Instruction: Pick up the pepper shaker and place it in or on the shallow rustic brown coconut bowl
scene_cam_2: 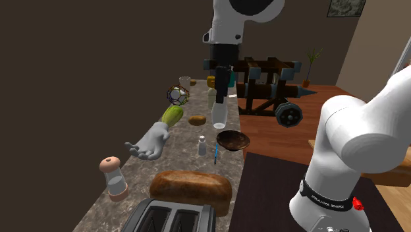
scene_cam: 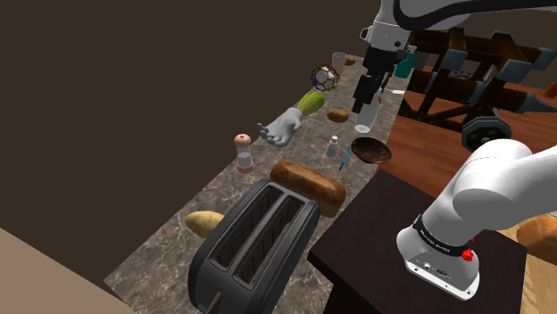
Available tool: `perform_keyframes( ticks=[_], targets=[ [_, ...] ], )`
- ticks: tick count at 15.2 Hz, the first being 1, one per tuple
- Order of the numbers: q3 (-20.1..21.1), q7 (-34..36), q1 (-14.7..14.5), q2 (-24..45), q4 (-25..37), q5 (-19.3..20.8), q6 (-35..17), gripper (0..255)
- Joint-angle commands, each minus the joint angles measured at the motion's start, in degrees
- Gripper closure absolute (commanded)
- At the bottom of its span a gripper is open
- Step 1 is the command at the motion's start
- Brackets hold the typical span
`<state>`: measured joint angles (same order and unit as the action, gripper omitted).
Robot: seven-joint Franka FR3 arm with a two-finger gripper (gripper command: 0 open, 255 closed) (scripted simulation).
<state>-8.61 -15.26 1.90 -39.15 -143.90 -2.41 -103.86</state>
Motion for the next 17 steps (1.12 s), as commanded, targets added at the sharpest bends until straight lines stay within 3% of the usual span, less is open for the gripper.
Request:
perform_keyframes(
  ticks=[1,10,17],
  targets=[
    [-1.4,-1.9,0.4,2.7,-1.1,0.7,-4.0,0],
    [-8.3,-11.2,1.0,18.5,-1.8,1.1,-20.6,0],
    [-13.0,-21.1,0.4,34.3,2.6,-4.4,-31.5,0]
  ],
)
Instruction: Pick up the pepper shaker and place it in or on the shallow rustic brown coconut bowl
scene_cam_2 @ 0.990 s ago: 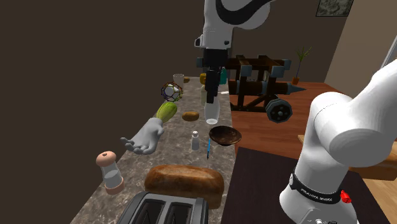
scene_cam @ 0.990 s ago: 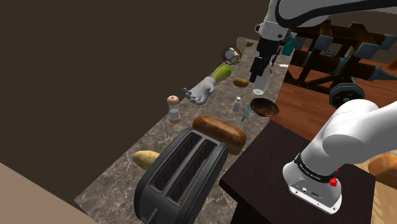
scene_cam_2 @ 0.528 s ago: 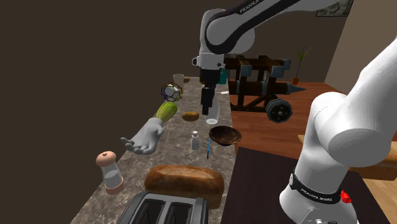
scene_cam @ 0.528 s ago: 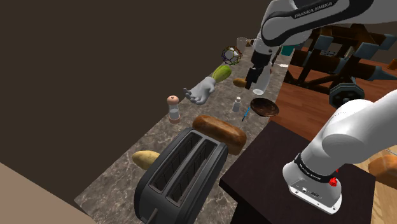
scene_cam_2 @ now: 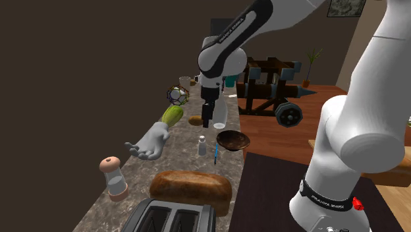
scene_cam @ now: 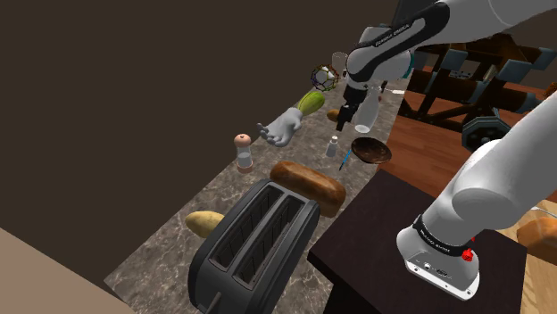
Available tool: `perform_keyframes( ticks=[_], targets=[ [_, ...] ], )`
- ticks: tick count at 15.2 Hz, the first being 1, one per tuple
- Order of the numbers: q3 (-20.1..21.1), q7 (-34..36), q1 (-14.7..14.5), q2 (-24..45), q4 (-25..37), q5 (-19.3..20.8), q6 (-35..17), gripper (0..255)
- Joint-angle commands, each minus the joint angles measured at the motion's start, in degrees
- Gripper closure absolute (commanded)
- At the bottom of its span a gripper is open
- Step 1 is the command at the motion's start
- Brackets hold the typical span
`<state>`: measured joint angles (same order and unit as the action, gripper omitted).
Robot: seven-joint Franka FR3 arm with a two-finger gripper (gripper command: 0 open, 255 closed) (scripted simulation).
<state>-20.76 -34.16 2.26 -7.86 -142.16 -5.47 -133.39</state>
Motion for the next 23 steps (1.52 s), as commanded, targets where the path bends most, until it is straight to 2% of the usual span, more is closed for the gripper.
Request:
perform_keyframes(
  ticks=[1,5,11,18,23],
  targets=[
    [-1.3,-4.0,0.0,5.4,1.8,-2.7,-3.2,0],
    [-1.9,-11.1,1.0,15.2,6.6,-9.1,-7.2,0],
    [0.7,-20.1,5.5,29.1,15.8,-17.6,-10.4,0],
    [3.1,-22.5,6.9,33.9,16.4,-21.2,-14.3,0],
    [3.4,-22.7,7.0,34.3,16.5,-21.4,-14.6,0]
  ],
)
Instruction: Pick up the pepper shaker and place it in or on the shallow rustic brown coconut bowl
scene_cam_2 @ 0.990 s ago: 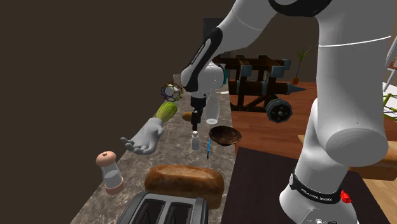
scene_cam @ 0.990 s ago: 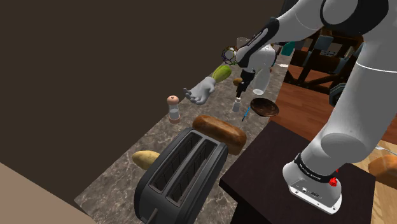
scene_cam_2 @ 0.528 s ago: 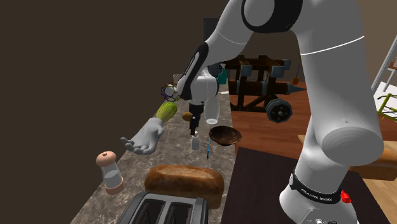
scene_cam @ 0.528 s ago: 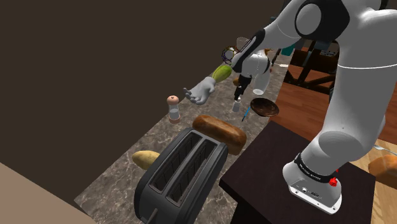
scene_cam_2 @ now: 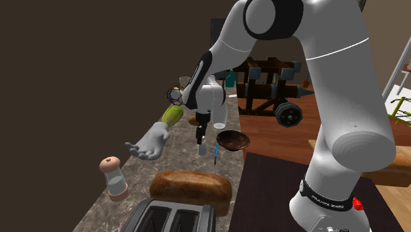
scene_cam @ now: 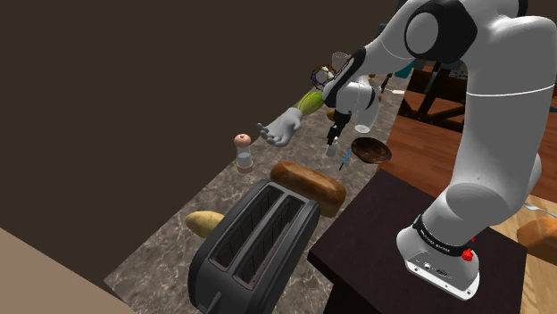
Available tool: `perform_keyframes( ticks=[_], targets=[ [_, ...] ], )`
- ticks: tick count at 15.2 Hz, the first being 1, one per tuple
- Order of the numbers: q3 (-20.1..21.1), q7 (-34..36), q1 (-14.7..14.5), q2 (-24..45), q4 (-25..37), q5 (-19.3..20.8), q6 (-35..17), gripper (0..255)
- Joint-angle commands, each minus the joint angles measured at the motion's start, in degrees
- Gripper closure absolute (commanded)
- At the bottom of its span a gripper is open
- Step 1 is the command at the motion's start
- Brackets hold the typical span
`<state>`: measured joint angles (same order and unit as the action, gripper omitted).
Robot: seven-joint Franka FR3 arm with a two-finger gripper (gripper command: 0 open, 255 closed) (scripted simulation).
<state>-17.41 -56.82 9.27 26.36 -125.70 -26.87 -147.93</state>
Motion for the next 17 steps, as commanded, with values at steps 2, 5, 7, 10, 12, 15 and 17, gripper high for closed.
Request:
perform_keyframes(
  ticks=[2,5,7,10,12,15,17],
  targets=[
    [0.0,0.0,0.0,0.0,0.0,0.0,0.0,0],
    [0.0,0.0,0.0,0.0,0.0,0.0,0.0,255],
    [0.0,0.0,0.0,0.0,0.0,0.0,0.0,255],
    [0.0,0.0,0.0,0.0,0.0,0.0,0.0,255],
    [0.0,0.0,0.0,0.0,0.0,0.0,0.0,255],
    [-0.3,0.4,-0.2,-0.7,-0.1,0.5,0.5,255],
    [-1.0,1.2,-0.8,-2.1,-0.4,1.5,1.5,255]
  ],
)
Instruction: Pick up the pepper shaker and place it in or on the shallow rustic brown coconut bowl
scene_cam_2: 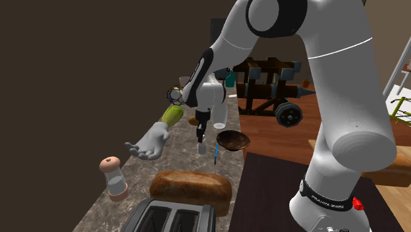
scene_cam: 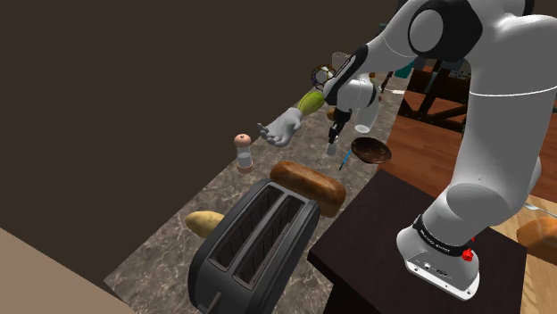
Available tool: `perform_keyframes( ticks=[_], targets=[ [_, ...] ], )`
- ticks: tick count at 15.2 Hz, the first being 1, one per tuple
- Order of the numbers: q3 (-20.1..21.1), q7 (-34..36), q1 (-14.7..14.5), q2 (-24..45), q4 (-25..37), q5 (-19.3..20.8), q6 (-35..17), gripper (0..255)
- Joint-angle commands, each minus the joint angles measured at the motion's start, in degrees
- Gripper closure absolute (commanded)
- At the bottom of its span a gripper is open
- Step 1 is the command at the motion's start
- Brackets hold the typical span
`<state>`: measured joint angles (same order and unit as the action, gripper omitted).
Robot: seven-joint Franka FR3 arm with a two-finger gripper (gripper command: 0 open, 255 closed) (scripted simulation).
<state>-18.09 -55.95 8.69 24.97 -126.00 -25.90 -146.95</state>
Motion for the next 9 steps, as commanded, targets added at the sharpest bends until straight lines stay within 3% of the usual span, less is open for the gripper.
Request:
perform_keyframes(
  ticks=[1,9],
  targets=[
    [-0.7,0.7,-0.4,-1.4,-0.2,1.0,1.1,255],
    [-3.1,4.0,-2.1,-6.8,-0.6,5.2,5.5,255]
  ],
)
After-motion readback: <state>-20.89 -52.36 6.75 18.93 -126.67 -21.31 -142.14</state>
